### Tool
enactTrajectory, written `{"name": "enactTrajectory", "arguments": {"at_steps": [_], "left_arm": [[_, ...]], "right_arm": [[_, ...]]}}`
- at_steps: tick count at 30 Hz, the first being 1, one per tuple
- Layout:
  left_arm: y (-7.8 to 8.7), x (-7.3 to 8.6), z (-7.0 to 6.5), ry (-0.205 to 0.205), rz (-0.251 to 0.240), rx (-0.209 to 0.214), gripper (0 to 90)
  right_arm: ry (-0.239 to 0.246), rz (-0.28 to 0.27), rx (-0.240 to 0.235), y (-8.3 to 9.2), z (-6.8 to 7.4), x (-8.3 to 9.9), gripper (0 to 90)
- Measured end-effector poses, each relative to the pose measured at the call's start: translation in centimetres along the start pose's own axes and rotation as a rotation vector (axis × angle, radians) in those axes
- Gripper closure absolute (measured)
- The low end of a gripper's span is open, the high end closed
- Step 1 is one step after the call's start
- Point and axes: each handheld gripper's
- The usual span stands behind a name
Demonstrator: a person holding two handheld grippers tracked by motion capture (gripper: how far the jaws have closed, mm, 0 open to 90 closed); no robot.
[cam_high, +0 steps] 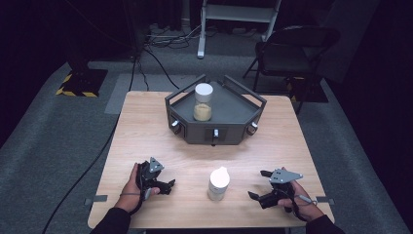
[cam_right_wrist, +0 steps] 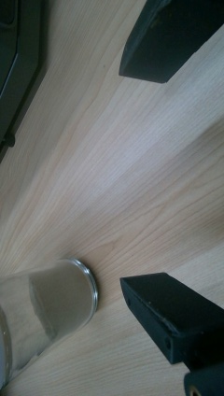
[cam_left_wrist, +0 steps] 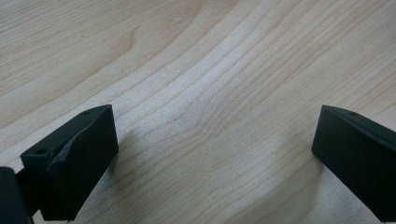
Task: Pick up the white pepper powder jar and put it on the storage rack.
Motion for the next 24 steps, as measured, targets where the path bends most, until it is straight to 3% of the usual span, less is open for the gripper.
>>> {"name": "enactTrajectory", "arguments": {"at_steps": [24], "left_arm": [[0.0, 0.0, 0.0, 0.000, 0.000, 0.001, 0.0]], "right_arm": [[0.013, -0.041, -0.092, -2.9, 0.8, -1.7, 1.3]]}}
Point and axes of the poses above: each handheld gripper's, and its own axes: y roughly backward along the jaws, x roughly out of its underside, z roughly to its left, and after that the axes turned 10 degrees about y, right-handed
